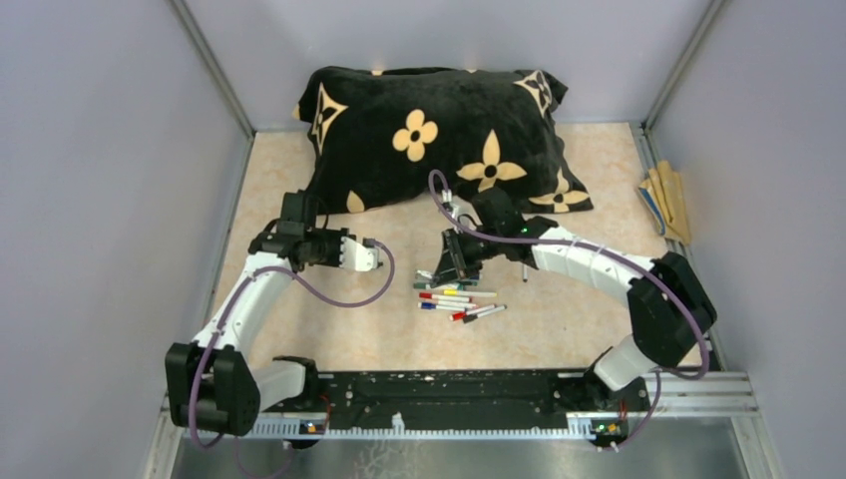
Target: Open the pen caps
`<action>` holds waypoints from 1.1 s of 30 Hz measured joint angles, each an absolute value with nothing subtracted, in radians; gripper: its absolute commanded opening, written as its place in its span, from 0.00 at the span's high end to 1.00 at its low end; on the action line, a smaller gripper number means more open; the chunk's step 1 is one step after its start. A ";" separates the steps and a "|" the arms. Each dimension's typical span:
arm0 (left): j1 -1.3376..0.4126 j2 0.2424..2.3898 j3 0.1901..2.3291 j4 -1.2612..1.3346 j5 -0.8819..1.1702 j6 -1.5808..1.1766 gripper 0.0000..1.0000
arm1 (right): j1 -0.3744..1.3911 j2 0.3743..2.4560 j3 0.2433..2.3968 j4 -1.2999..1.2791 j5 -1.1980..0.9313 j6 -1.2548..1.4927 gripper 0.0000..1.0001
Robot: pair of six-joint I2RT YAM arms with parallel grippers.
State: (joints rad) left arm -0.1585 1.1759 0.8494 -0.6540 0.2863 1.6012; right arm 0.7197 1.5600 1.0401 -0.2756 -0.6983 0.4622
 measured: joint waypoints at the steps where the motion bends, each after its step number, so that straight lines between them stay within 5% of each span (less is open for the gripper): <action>1: -0.156 1.176 0.849 -0.654 0.287 1.600 1.00 | 0.715 1.547 1.037 -0.286 -0.681 0.459 1.00; 16: -0.179 1.333 0.776 -0.608 0.512 1.269 1.00 | 0.557 1.183 0.717 -0.235 0.194 0.531 1.00; 33: -0.220 1.457 0.716 -0.493 0.477 1.140 0.50 | 0.440 1.391 0.553 -0.022 0.421 0.531 0.90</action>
State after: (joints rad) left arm -0.2195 1.4570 0.7158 -0.4927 0.4774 1.1400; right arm 0.4397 1.3914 0.5526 -0.0216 0.4210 0.5312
